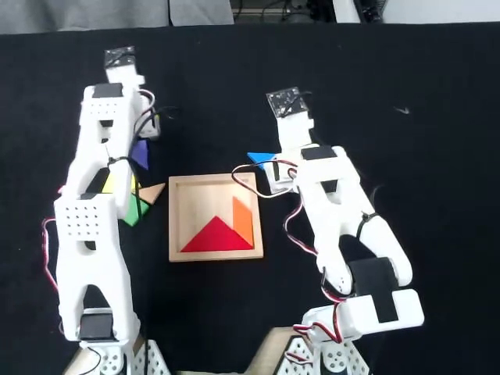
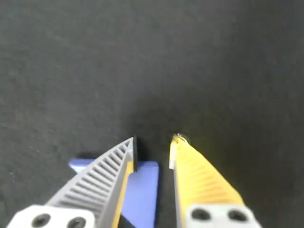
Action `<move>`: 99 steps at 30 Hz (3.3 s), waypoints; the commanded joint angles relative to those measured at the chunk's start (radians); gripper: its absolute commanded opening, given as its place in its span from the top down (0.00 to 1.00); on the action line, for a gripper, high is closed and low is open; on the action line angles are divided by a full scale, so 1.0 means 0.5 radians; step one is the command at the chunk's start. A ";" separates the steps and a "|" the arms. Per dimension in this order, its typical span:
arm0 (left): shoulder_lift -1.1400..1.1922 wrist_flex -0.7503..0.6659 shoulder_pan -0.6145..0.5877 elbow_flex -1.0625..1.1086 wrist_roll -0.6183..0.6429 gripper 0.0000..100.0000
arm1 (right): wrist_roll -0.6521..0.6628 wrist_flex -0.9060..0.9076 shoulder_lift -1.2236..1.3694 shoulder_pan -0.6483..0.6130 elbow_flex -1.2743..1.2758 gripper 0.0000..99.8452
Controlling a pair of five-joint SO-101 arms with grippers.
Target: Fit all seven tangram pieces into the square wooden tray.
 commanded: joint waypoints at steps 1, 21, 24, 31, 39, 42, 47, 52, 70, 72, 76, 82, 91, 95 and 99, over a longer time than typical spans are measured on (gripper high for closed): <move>-0.043 0.212 0.137 -0.118 -0.209 0.87 | 0.018 -0.028 -0.106 0.015 -0.005 0.79; -0.341 0.957 0.109 -0.152 0.212 0.77 | 0.018 -0.021 -0.106 0.015 -0.002 0.79; -0.396 0.875 0.054 -0.020 0.328 0.77 | 0.018 -0.021 -0.106 0.015 -0.002 0.79; -0.878 0.601 0.029 0.634 0.525 0.77 | 0.018 -0.021 -0.106 0.015 -0.008 0.79; -1.310 -0.368 0.026 1.585 0.562 0.76 | 0.018 -0.021 -0.106 0.015 -0.005 0.79; -1.246 -0.350 0.060 1.517 0.568 0.76 | 0.018 -0.021 -0.106 0.015 -0.005 0.79; -1.034 -0.196 -0.002 1.275 0.779 0.76 | 0.018 -0.021 -0.106 0.015 -0.002 0.79; -0.850 -0.071 -0.035 1.076 0.807 0.76 | 0.018 -0.025 -0.106 0.015 -0.002 0.79; -0.595 -0.110 -0.084 0.867 0.908 0.76 | 0.018 -0.025 -0.106 -0.034 0.002 0.79; -0.565 -0.104 -0.072 0.827 0.908 0.76 | 0.018 -0.025 -0.106 -0.034 0.002 0.79; -0.482 -0.098 -0.078 0.747 0.908 0.77 | 0.028 -0.021 -0.106 -0.034 0.002 0.79; -0.427 0.064 -0.075 0.631 0.918 0.77 | 0.101 -0.028 -0.106 -0.037 0.023 0.79; -0.451 0.166 0.005 0.603 0.905 0.77 | 0.101 -0.031 -0.106 -0.037 0.023 0.79; -0.500 0.381 0.035 0.440 0.905 0.77 | 0.101 -0.031 -0.106 -0.037 0.023 0.79; -0.537 0.427 0.023 0.330 0.908 0.77 | 0.101 -0.031 -0.106 -0.037 0.023 0.79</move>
